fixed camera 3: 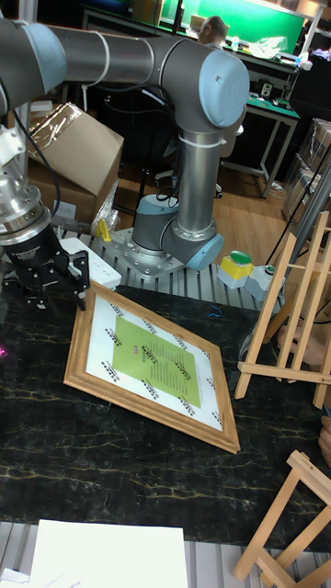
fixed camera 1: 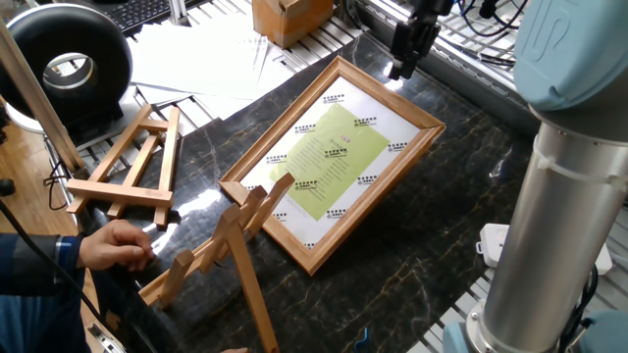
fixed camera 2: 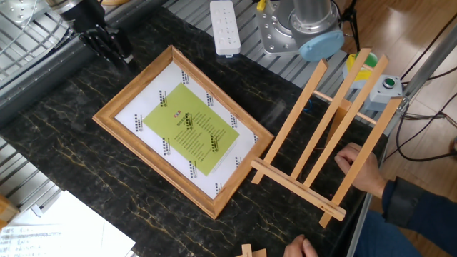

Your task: Put the photo frame on the bracket

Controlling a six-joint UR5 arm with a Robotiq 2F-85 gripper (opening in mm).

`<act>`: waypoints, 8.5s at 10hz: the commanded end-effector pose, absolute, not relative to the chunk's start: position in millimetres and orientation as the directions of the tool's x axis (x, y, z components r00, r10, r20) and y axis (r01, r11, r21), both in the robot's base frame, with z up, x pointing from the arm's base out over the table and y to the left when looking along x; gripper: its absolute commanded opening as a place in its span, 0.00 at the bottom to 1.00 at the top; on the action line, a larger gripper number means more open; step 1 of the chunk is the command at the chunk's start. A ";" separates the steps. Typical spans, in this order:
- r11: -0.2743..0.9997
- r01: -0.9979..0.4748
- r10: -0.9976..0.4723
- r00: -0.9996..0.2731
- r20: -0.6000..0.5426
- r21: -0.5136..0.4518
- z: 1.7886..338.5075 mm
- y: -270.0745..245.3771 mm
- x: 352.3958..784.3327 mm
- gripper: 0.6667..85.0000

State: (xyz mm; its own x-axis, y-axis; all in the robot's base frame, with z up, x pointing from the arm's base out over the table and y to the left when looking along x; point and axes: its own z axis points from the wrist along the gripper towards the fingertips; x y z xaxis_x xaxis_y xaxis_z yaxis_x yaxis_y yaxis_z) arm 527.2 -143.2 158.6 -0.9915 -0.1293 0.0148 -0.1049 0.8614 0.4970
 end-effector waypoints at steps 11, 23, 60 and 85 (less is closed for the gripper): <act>0.784 -0.191 -0.176 -0.981 -0.083 0.591 138.6 -140.5 548.7 0.60; 0.707 -0.073 -0.052 -0.997 -0.051 0.704 133.6 -103.7 566.5 0.55; 0.846 0.078 0.052 -0.997 0.063 0.527 177.8 -105.2 537.5 0.00; 0.856 0.146 0.131 -0.989 0.064 0.496 211.5 -101.3 502.5 0.00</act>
State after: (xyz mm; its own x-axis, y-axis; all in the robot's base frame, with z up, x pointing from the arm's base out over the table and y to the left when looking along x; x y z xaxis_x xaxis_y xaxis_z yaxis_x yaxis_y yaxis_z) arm 505.3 -99.2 207.8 -0.9893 0.1239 0.0770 0.1458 0.8494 0.5071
